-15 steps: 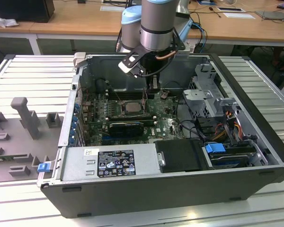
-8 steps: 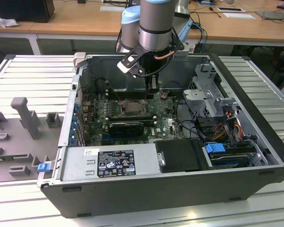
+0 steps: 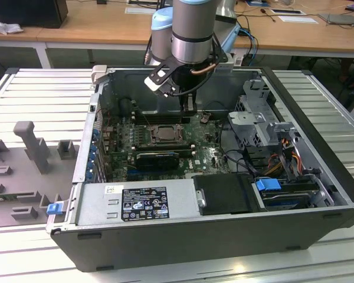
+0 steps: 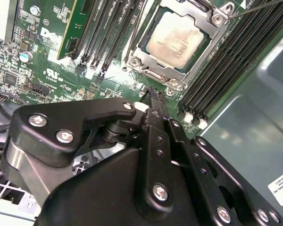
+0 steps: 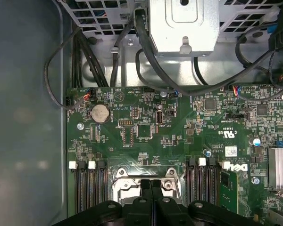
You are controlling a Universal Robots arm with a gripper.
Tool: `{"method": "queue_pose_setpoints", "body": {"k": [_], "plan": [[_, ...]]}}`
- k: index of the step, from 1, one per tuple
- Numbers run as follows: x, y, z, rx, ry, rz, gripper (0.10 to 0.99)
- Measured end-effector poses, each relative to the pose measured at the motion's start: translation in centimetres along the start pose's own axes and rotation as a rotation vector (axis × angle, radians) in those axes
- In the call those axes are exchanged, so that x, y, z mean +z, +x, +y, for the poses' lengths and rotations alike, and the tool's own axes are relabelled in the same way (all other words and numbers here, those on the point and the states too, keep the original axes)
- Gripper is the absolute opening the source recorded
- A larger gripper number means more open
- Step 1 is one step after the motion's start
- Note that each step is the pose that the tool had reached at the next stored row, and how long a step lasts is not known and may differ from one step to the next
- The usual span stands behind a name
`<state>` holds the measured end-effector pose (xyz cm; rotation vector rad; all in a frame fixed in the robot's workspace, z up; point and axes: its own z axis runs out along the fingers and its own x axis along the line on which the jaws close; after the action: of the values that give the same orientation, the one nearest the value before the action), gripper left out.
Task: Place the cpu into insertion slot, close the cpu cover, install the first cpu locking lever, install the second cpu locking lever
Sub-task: 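Close the cpu cover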
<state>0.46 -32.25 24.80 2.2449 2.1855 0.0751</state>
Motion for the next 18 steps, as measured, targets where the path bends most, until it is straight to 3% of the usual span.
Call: {"method": "queue_pose_setpoints", "body": {"k": [18], "plan": [[0.04, -0.03, -1.07, 0.000, 0.000, 0.0001, 0.106]]}}
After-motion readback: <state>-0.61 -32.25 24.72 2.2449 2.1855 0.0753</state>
